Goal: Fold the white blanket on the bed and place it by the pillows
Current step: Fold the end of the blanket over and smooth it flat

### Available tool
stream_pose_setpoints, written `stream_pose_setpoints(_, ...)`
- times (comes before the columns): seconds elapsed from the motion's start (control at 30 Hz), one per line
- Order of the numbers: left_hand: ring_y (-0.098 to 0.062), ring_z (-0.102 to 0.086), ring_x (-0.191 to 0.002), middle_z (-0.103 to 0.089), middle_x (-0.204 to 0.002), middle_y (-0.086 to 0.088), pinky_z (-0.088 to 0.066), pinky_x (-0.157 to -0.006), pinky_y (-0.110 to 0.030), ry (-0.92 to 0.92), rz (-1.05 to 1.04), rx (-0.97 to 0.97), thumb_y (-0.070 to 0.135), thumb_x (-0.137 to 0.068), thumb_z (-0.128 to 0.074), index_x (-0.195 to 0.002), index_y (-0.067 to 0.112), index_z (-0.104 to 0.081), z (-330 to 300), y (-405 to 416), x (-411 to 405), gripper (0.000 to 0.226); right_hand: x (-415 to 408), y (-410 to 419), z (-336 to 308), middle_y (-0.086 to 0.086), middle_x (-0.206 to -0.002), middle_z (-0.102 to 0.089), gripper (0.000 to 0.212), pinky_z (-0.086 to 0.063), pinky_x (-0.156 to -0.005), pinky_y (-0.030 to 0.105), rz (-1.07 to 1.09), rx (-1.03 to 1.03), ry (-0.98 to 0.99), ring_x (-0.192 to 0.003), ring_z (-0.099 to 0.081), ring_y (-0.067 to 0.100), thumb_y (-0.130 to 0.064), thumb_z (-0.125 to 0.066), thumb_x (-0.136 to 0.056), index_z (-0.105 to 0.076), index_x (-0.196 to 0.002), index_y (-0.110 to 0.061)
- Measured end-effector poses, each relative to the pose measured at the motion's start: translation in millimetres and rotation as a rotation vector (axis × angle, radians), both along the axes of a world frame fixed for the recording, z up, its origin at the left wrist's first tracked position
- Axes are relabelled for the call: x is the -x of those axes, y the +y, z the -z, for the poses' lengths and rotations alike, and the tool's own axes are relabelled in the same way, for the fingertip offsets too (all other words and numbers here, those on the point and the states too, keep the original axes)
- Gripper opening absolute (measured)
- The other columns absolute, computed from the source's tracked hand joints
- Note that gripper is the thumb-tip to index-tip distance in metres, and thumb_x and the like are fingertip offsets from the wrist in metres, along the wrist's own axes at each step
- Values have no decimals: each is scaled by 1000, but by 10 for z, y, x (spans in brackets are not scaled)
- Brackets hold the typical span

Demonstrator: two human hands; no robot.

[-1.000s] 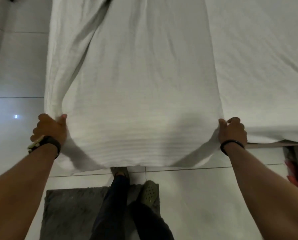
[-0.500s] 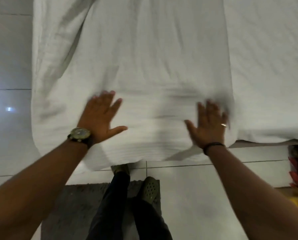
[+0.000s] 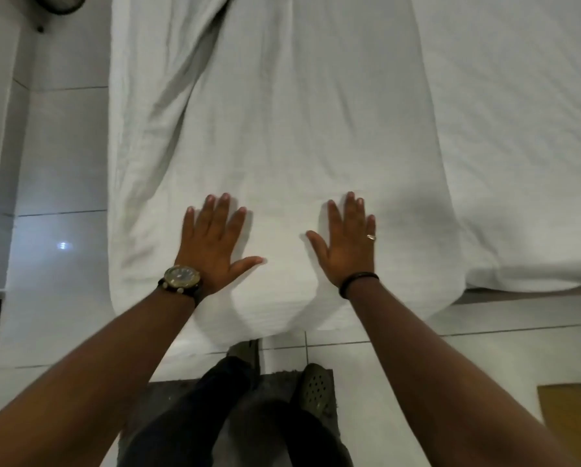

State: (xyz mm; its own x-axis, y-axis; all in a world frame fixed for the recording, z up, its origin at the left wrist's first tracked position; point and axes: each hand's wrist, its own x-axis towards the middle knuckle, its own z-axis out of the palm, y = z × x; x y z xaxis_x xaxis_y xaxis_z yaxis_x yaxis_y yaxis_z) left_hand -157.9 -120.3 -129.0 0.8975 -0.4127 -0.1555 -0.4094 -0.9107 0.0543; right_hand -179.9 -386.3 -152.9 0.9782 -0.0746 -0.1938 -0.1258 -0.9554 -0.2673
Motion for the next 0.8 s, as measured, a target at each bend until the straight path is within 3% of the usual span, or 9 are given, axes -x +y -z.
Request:
stream_pose_setpoints(0.17, -38, -13, -150, -17, -162, -18, -7, -118, -60, -101, 254, -42, 82, -86, -27, -154, 15, -29, 103, 46, -925, 96, -292, 224, 234, 11, -163, -7, 78, -2, -115, 63, 157, 75, 3, -150, -1, 33, -69, -28, -91, -21, -153, -22)
stream_pose_setpoints(0.3, -39, -10, -151, -15, -163, -17, -6, -116, -66, -100, 495, -118, 87, -79, -31, -156, 16, -22, 389, 49, -1602, 106, -368, 300, 459, 11, -163, -6, 81, -1, -114, 65, 237, 142, -42, -149, -2, 34, -68, -29, -90, -15, -155, -22)
stream_pose_setpoints(0.43, -37, -2, -151, -10, -164, -17, -1, -115, -67, -35, 502, -105, 89, -76, -30, -157, 16, -17, 560, 0, -1733, 110, -469, 310, 697, 16, -160, -15, 81, -3, -113, 66, 264, 182, -116, -148, -9, 38, -66, -33, -89, -20, -154, -18)
stream_pose_setpoints(0.63, -42, -7, -150, -12, -163, -20, 2, -113, -66, 48, 499, -76, 89, -74, -29, -155, 14, -20, 632, -42, -1755, 112, -457, 290, 684, 18, -157, -26, 79, -3, -112, 64, 285, 204, -193, -145, -17, 38, -66, -35, -90, -28, -151, -17)
stream_pose_setpoints(0.8, -43, -8, -149, -15, -161, -23, -1, -113, -67, 14, 498, -37, 89, -74, -33, -155, 13, -19, 686, -13, -1746, 112, -475, 289, 741, 17, -156, -29, 78, -6, -112, 64, 286, 182, -263, -144, -21, 37, -65, -41, -89, -33, -149, -17)
